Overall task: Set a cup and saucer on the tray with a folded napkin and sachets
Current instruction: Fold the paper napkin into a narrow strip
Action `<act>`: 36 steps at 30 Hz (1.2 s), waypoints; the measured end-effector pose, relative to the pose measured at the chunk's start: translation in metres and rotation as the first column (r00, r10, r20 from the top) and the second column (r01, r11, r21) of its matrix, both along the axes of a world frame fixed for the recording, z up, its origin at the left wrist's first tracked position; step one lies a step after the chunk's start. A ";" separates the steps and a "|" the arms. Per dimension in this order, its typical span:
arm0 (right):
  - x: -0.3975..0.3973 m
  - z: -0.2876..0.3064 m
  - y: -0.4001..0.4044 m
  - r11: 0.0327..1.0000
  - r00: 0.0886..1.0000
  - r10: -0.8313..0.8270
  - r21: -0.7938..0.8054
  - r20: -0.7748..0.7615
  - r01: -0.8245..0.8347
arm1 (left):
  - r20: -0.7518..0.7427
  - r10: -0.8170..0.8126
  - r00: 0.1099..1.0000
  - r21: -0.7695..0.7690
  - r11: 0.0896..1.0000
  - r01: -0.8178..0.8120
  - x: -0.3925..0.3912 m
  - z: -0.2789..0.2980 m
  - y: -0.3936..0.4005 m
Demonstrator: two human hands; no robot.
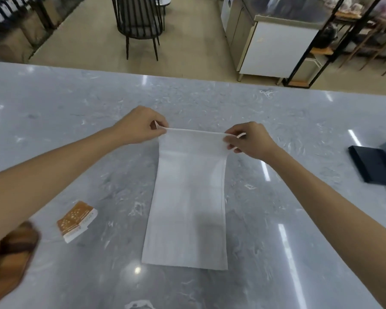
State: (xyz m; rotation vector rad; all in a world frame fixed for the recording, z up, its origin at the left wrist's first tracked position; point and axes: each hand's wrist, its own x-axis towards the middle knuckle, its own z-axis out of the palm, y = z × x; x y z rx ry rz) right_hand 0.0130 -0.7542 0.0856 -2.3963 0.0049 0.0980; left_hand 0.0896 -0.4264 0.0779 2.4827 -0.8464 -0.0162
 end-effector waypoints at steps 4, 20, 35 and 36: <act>-0.062 0.010 0.009 1.000 0.997 0.002 0.029 0.077 -0.004 | 0.016 -0.063 0.998 -0.107 0.992 0.065 -0.053 0.009 0.020; -0.234 -0.075 0.046 0.983 0.972 0.056 -0.185 0.228 -0.014 | -0.111 -0.103 0.988 -0.260 0.963 0.072 -0.220 -0.084 0.064; -0.289 -0.128 0.057 0.962 0.967 0.089 -0.271 0.239 -0.022 | -0.022 -0.058 0.998 -0.104 0.993 0.055 -0.283 -0.119 0.069; -0.291 -0.130 0.056 0.961 0.966 0.088 -0.276 0.243 -0.018 | -0.015 -0.049 0.999 -0.109 0.993 0.047 -0.284 -0.119 0.069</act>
